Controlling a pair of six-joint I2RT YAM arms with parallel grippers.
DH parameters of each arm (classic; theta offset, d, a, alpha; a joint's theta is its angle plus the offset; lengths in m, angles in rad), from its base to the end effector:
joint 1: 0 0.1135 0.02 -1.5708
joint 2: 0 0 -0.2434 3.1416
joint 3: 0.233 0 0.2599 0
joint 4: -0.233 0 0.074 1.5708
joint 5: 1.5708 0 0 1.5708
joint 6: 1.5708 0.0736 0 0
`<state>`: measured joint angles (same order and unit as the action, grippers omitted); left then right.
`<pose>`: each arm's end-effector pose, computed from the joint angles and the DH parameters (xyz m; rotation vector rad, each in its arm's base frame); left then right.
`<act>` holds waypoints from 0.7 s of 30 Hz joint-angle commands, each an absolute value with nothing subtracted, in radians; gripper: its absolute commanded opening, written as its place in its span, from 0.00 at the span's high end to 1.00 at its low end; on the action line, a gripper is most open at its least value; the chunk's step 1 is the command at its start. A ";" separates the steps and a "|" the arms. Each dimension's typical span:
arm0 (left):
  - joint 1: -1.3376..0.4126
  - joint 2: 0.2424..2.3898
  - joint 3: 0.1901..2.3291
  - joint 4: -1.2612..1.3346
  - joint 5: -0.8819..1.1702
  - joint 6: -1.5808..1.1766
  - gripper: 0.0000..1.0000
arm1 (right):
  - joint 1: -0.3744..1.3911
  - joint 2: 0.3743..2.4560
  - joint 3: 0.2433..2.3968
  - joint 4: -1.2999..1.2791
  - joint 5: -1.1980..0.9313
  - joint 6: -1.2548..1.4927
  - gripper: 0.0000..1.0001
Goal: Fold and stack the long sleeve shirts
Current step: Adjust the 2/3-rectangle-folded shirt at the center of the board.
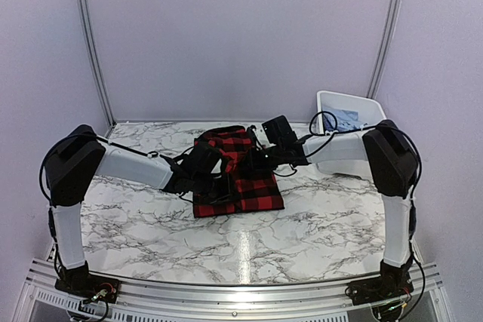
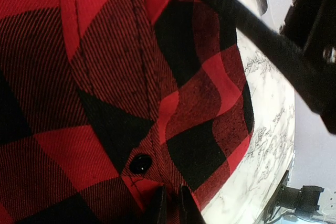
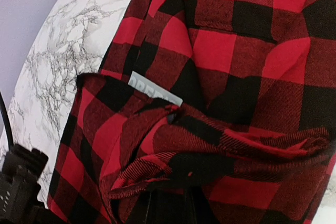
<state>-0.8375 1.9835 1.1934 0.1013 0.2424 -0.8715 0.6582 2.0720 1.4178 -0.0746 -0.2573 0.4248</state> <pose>0.2884 -0.3465 0.1066 0.1018 2.5172 -1.0965 0.3702 0.3099 0.1240 -0.4207 2.3856 0.8262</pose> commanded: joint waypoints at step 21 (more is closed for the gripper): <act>-0.862 2.001 1.083 0.171 0.217 -0.902 0.91 | 0.572 2.129 1.434 -0.072 -0.102 0.526 0.42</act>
